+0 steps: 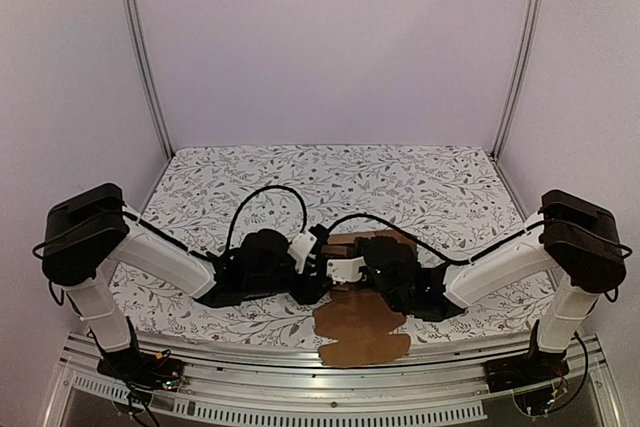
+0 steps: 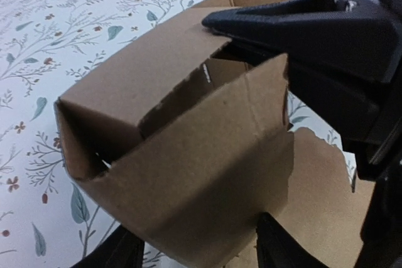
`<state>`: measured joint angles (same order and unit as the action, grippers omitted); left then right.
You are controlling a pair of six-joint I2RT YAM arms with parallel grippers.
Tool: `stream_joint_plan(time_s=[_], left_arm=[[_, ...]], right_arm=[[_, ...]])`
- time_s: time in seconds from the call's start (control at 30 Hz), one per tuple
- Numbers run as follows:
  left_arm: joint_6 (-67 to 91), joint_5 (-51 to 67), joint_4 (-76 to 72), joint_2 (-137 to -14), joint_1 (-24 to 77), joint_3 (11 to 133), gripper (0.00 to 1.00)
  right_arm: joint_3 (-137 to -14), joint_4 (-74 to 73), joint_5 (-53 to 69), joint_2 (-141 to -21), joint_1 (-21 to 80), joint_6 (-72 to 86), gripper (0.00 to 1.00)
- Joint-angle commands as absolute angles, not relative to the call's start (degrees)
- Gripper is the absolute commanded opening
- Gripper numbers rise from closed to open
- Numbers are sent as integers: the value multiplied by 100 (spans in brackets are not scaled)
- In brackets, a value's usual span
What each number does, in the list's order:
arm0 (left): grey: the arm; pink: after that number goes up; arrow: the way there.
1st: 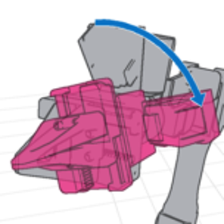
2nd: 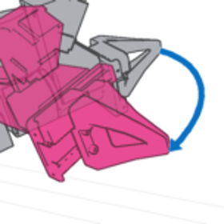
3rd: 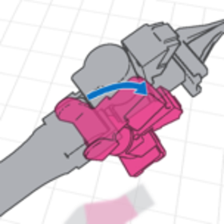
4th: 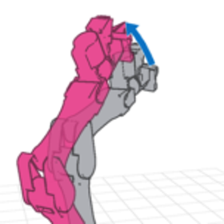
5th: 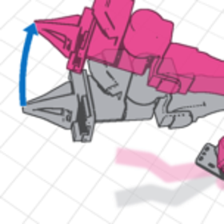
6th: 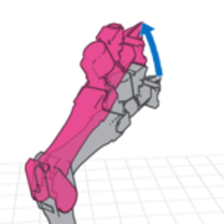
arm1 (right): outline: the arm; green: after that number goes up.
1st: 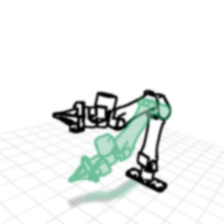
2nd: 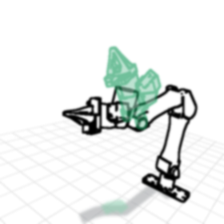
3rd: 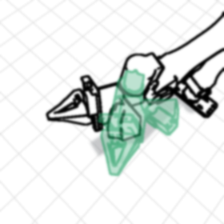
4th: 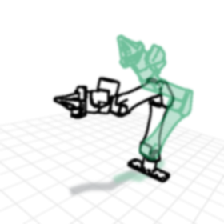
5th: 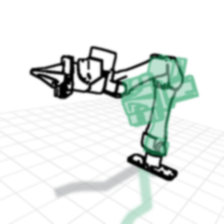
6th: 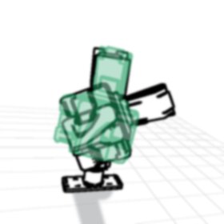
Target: Fold the paper box
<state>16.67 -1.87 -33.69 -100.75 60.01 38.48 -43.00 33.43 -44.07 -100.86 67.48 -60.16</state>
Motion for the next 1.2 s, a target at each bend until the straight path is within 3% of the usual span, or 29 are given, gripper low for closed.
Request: stream_joint_plan(time_s=[0.0,0.37,0.53,0.7,0.83,0.93,1.07,1.17], left_arm=[[1298,-647,-3137,-10147,5994,4200,61],[1412,-271,-3592,-10090,5402,3964,56],[1595,-44,-3838,-10223,5370,3994,62],[1659,-52,-4179,-10280,5379,3962,60],[1643,-99,-4105,-10379,5387,4032,56],[1629,-81,-4112,-10426,5388,4015,53],[1582,-44,-4130,-10520,5388,4059,51],[1574,122,-4137,-10617,5390,4124,49]], right_arm=[[-4536,4314,-4480,-10674,6738,-6590,0],[-4715,3821,-4119,-10655,6578,-6415,0],[-4729,3778,-4465,-10728,6617,-6153,0],[-4678,3789,-4778,-10866,6791,-6187,0],[-4674,3469,-4853,-10816,6834,-6161,5],[-4833,2255,-4452,-10412,6830,-5572,10],[-5153,573,-3722,-9810,6830,-4633,25],[-5311,128,-3520,-9690,6821,-4283,32]])
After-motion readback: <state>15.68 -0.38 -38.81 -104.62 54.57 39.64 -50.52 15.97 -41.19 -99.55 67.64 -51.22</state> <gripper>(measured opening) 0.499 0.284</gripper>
